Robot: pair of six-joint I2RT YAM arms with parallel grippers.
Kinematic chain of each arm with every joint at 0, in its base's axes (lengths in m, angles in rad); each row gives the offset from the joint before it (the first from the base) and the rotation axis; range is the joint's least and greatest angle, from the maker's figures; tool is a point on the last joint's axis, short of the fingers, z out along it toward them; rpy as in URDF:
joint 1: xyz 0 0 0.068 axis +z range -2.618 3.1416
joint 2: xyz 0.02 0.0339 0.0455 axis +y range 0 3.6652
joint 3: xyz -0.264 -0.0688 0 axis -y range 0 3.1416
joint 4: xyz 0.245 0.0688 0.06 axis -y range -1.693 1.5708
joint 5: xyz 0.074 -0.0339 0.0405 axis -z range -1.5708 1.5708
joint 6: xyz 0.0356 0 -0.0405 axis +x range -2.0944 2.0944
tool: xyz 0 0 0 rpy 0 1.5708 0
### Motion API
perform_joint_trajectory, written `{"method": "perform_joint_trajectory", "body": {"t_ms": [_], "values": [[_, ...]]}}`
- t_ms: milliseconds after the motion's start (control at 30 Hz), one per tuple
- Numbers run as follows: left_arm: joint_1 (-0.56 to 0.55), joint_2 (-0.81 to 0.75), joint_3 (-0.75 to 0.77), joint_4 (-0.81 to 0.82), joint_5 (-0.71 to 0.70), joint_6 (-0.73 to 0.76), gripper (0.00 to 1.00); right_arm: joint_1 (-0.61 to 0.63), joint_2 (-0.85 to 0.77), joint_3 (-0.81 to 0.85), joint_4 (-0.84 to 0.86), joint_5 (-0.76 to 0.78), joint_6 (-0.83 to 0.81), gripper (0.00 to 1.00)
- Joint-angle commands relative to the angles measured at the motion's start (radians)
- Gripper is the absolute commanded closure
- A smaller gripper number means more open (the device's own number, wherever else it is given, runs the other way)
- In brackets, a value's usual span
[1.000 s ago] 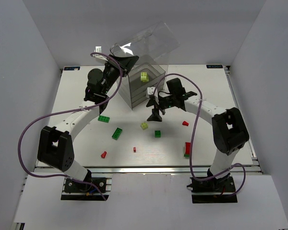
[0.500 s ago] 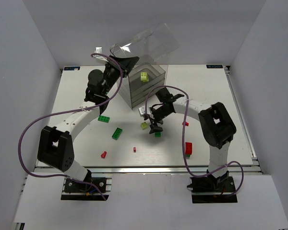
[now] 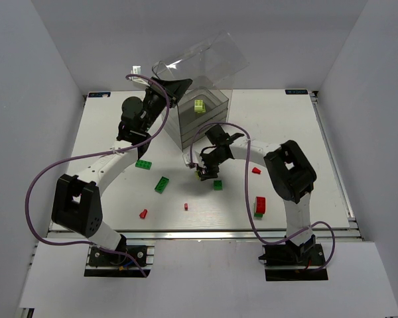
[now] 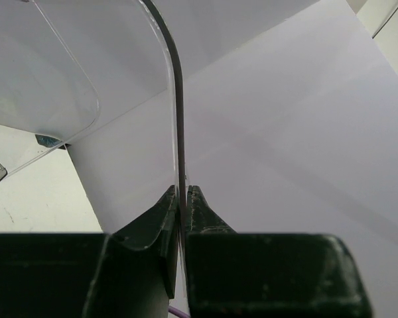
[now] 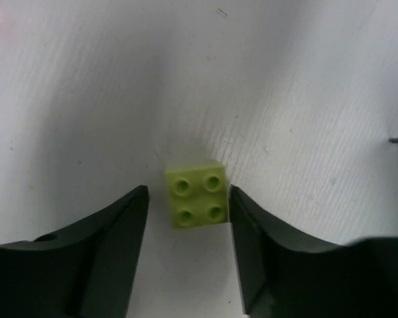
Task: Sort the legos into containers by color
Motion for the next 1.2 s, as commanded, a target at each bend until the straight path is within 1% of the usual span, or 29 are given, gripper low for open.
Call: {"method": "perform_joint_trajectory", "body": {"t_ms": [0, 67, 100, 167, 200, 233, 300, 333, 367, 400, 433, 467, 500, 533, 567, 633, 700, 733, 800, 867, 933, 1100, 1167], "values": [[0.003, -0.062, 0.011, 0.062, 0.003, -0.01, 0.83, 0.001, 0.009, 0.045, -0.02, 0.013, -0.026, 0.46], [0.003, -0.064, 0.01, 0.062, 0.003, -0.01, 0.83, 0.003, 0.006, 0.045, -0.031, 0.008, -0.044, 0.56], [0.003, -0.064, 0.01, 0.064, 0.002, -0.01, 0.83, -0.002, 0.003, 0.045, -0.045, 0.002, -0.046, 0.66], [0.003, -0.064, 0.005, 0.068, 0.003, -0.01, 0.83, -0.007, -0.014, 0.046, -0.057, -0.018, -0.053, 0.75], [0.003, -0.065, 0.005, 0.068, 0.002, -0.01, 0.83, -0.008, -0.023, 0.043, -0.062, -0.021, -0.05, 0.82], [0.003, -0.068, 0.004, 0.068, 0.0, -0.01, 0.83, -0.011, -0.044, 0.04, -0.06, -0.027, -0.044, 0.85], [0.003, -0.073, 0.002, 0.068, -0.001, -0.01, 0.83, -0.025, -0.083, 0.026, -0.024, -0.044, 0.034, 0.88], [0.003, -0.075, -0.001, 0.068, -0.003, -0.01, 0.83, -0.036, -0.13, -0.004, 0.051, -0.047, 0.08, 0.9], [0.003, -0.078, -0.002, 0.068, -0.003, -0.009, 0.83, -0.04, -0.158, -0.024, 0.103, -0.038, 0.194, 0.94], [0.003, -0.079, -0.004, 0.07, -0.004, -0.009, 0.83, -0.048, -0.182, -0.049, 0.175, -0.015, 0.276, 1.0], [0.003, -0.079, -0.007, 0.071, -0.004, -0.009, 0.83, -0.066, -0.24, -0.11, 0.322, 0.011, 0.348, 1.0], [0.003, -0.079, -0.01, 0.077, -0.004, -0.009, 0.83, -0.074, -0.268, -0.138, 0.391, 0.051, 0.405, 1.0], [0.003, -0.079, -0.013, 0.079, -0.001, -0.01, 0.83, -0.082, -0.293, -0.165, 0.471, 0.085, 0.534, 1.0], [0.003, -0.078, -0.015, 0.084, -0.003, -0.013, 0.83, -0.1, -0.331, -0.204, 0.572, 0.131, 0.577, 1.0], [0.003, -0.078, -0.019, 0.087, -0.001, -0.017, 0.83, -0.108, -0.345, -0.213, 0.607, 0.148, 0.648, 1.0], [0.003, -0.075, -0.022, 0.097, -0.001, -0.023, 0.83, -0.128, -0.373, -0.227, 0.672, 0.218, 0.722, 1.0], [0.003, -0.073, -0.022, 0.099, 0.002, -0.024, 0.83, -0.135, -0.374, -0.221, 0.745, 0.248, 0.773, 1.0], [0.003, -0.073, -0.022, 0.102, 0.002, -0.026, 0.83, -0.14, -0.371, -0.216, 0.774, 0.289, 0.834, 1.0], [0.003, -0.068, -0.019, 0.102, 0.002, -0.027, 0.83, -0.14, -0.359, -0.201, 0.863, 0.309, 0.873, 1.0], [0.003, -0.065, -0.018, 0.107, 0.003, -0.027, 0.83, -0.136, -0.321, -0.173, 0.926, 0.372, 0.959, 1.0], [0.003, -0.062, -0.016, 0.107, 0.002, -0.029, 0.83, -0.134, -0.269, -0.141, 0.987, 0.39, 1.037, 1.0], [0.003, -0.067, -0.013, 0.108, 0.0, -0.029, 0.83, -0.122, -0.16, -0.025, 1.078, 0.389, 1.105, 1.0], [0.003, -0.068, -0.016, 0.105, -0.004, -0.03, 0.83, -0.12, -0.134, 0.012, 1.078, 0.375, 1.109, 1.0]]}}
